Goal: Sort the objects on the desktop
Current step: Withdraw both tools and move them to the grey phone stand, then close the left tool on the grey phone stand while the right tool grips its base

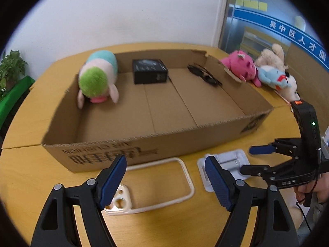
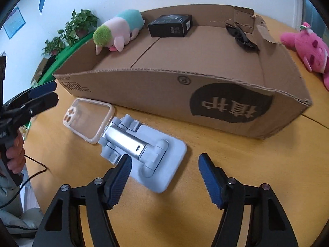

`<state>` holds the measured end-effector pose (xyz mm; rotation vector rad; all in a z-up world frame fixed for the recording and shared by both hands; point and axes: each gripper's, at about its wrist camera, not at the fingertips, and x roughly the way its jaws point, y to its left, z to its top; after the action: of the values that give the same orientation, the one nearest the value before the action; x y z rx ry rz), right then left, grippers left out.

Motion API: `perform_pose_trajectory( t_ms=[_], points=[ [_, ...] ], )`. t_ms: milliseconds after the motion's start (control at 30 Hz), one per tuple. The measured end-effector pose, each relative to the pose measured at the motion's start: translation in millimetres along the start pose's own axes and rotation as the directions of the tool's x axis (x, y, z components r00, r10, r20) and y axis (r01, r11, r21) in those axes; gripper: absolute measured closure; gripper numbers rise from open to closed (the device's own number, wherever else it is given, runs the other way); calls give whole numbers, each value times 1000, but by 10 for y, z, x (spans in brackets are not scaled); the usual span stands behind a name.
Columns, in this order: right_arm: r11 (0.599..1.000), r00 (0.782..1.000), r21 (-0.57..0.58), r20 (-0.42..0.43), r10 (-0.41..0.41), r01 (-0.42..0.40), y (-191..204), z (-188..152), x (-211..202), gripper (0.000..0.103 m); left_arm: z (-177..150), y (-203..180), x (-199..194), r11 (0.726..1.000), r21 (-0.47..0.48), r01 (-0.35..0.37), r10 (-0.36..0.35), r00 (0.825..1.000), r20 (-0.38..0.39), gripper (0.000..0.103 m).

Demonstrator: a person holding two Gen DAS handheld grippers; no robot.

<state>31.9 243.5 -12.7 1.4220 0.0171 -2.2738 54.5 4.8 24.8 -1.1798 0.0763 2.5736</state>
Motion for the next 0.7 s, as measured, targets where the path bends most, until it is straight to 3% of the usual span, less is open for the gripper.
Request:
perform_pose_trajectory(
  t_ms=[267,433,700],
  points=[
    [999,1000,29,9,14,-14,-108,-47,31,64,-42,-219,280,996,18,83,-81,992,-94,24],
    [997,1000,82,16,12,-14,-278,-140,-58,65,-55,-444,458,988,43,147,-139,979,-149,24],
    [989,1000,149,23,-3,-1,-440,-328,-208,66,-125,-809,724,965,24,260,-245,935,-256,24]
  ],
)
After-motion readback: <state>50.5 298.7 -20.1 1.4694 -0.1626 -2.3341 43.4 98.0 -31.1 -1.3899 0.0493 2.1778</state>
